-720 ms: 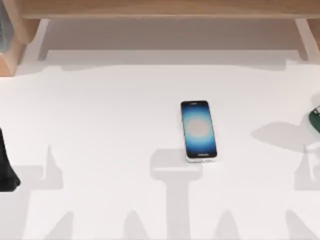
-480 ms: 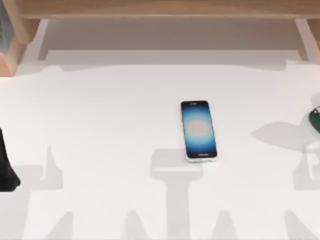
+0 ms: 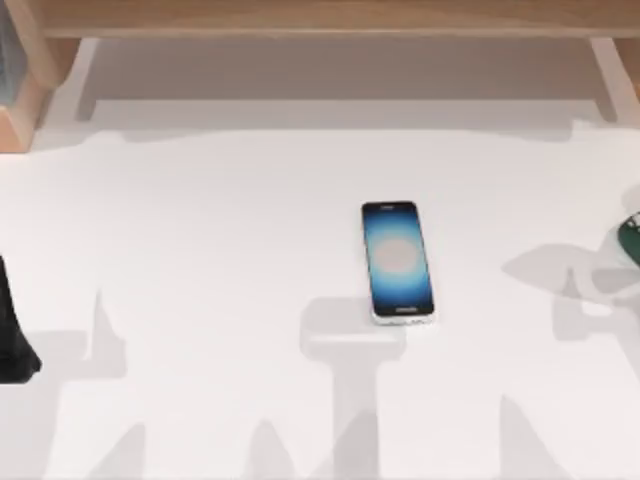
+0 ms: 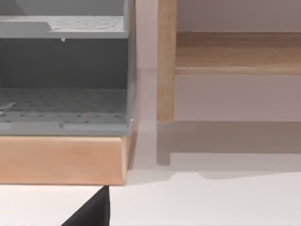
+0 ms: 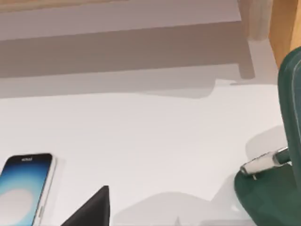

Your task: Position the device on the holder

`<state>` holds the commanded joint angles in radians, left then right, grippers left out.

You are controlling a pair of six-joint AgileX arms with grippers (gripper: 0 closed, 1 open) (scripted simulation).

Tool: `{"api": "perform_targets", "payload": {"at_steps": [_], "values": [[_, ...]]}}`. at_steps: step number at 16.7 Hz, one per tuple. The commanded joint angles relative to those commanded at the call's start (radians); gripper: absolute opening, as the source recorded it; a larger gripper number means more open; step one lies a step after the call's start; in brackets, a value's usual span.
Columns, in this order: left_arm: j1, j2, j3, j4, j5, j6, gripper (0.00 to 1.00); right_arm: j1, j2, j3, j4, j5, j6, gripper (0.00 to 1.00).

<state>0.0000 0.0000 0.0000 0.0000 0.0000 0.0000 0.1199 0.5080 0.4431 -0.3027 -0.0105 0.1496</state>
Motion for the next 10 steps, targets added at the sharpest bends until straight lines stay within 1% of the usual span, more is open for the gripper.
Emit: {"api": "perform_targets", "payload": {"at_steps": [10], "values": [[0.0, 0.0, 0.0, 0.0, 0.0, 0.0, 1.0, 0.24, 1.006, 0.911, -0.576, 0.002, 0.239, 1.0]]}}
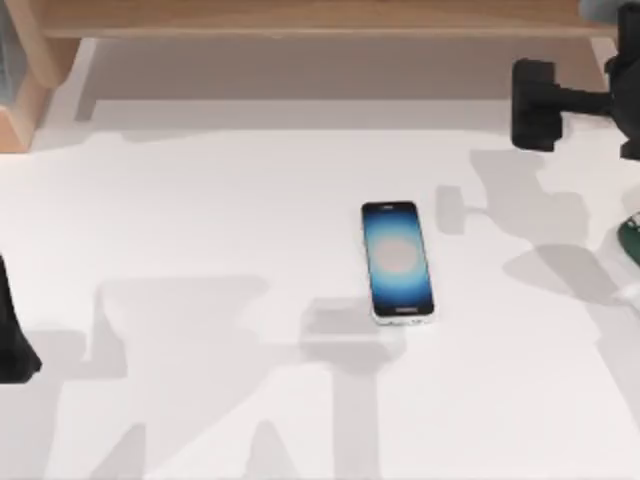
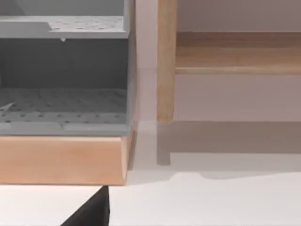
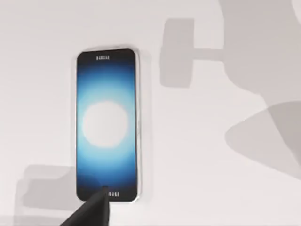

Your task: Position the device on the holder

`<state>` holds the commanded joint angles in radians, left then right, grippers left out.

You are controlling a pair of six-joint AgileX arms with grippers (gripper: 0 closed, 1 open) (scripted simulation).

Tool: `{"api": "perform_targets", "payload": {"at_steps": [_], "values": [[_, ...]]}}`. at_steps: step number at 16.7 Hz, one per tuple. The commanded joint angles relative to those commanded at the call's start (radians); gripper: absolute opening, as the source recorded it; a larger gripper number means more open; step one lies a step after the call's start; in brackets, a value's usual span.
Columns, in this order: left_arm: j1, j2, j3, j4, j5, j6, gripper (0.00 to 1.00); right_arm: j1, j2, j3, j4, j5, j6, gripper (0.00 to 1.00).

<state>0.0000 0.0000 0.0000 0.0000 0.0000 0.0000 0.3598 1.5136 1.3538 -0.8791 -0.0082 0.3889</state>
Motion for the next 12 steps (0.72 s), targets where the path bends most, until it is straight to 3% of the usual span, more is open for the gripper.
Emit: {"api": "perform_targets", "payload": {"at_steps": [7, 12], "values": [[0.0, 0.0, 0.0, 0.0, 0.0, 0.0, 1.0, 0.14, 0.631, 0.556, -0.318, 0.007, 0.103, 1.0], [0.0, 0.0, 0.0, 0.0, 0.0, 0.0, 1.0, 0.192, 0.87, 0.772, -0.423, 0.012, 0.129, 1.0]]}}
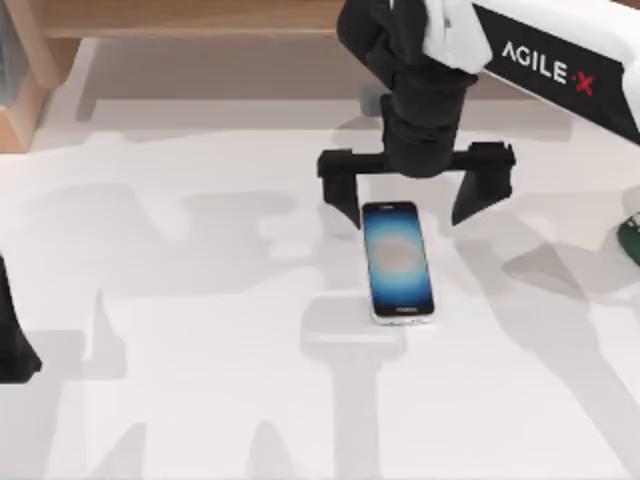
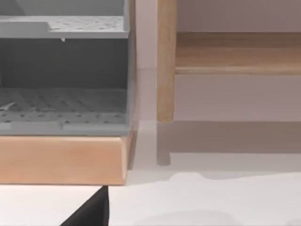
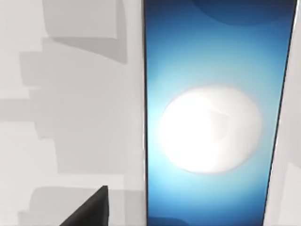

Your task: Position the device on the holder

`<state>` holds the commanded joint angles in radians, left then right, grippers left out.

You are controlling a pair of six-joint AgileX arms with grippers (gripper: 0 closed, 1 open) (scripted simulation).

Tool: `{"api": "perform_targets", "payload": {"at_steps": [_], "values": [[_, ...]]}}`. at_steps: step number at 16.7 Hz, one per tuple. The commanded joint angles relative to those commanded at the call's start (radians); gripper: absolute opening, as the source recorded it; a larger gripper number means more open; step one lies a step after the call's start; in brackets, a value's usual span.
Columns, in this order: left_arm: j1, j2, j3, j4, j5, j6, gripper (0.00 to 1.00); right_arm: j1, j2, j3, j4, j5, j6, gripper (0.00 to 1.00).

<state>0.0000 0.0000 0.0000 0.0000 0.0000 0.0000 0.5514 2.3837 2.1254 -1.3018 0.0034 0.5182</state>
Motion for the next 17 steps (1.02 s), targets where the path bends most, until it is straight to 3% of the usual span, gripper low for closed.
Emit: {"api": "perform_targets", "payload": {"at_steps": [8, 17], "values": [[0.0, 0.0, 0.0, 0.0, 0.0, 0.0, 1.0, 0.002, 0.027, 0.004, 0.009, 0.0, 0.001, 1.0], [0.0, 0.0, 0.0, 0.0, 0.0, 0.0, 1.0, 0.007, 0.085, -0.186, 0.261, 0.001, 0.005, 1.0]]}}
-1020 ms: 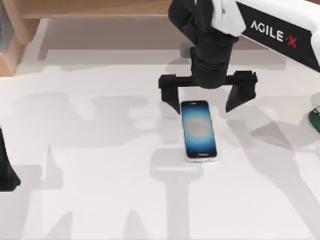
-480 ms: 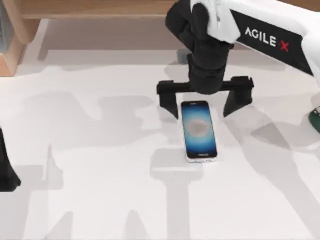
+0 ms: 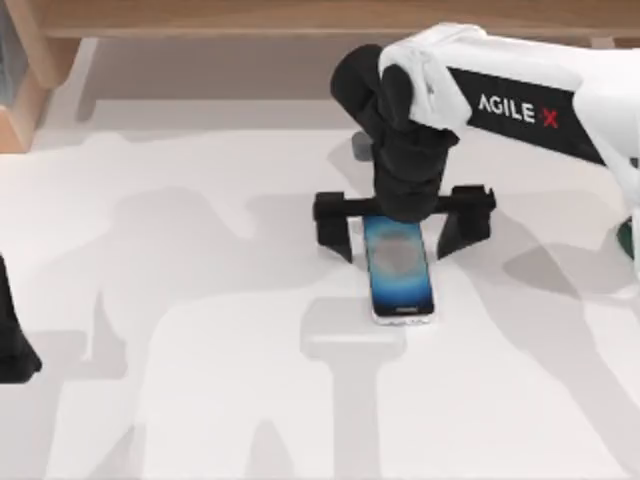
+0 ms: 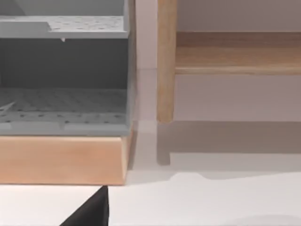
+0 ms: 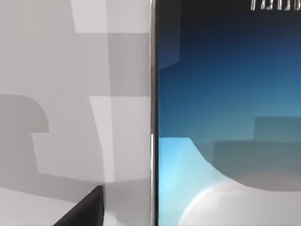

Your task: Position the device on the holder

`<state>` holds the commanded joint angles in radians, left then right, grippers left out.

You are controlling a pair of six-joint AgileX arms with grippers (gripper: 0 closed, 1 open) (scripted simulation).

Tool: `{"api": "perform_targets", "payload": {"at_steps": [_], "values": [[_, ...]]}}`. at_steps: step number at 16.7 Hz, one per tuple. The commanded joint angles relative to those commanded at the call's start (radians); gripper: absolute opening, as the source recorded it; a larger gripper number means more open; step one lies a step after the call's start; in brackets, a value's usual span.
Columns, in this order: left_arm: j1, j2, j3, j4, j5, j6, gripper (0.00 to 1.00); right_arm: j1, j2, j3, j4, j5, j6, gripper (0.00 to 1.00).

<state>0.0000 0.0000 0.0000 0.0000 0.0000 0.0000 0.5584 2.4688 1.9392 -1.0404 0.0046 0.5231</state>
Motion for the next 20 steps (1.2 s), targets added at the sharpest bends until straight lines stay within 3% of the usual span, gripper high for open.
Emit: {"api": "perform_targets", "payload": {"at_steps": [2, 15, 20], "values": [[0.0, 0.0, 0.0, 0.0, 0.0, 0.0, 1.0, 0.0, 0.0, 0.0, 0.0, 0.0, 0.0, 1.0], [0.0, 0.0, 0.0, 0.0, 0.0, 0.0, 1.0, 0.0, 0.0, 0.0, 0.0, 0.0, 0.0, 0.02], [0.0, 0.0, 0.0, 0.0, 0.0, 0.0, 1.0, 0.0, 0.0, 0.0, 0.0, 0.0, 0.0, 0.0]]}}
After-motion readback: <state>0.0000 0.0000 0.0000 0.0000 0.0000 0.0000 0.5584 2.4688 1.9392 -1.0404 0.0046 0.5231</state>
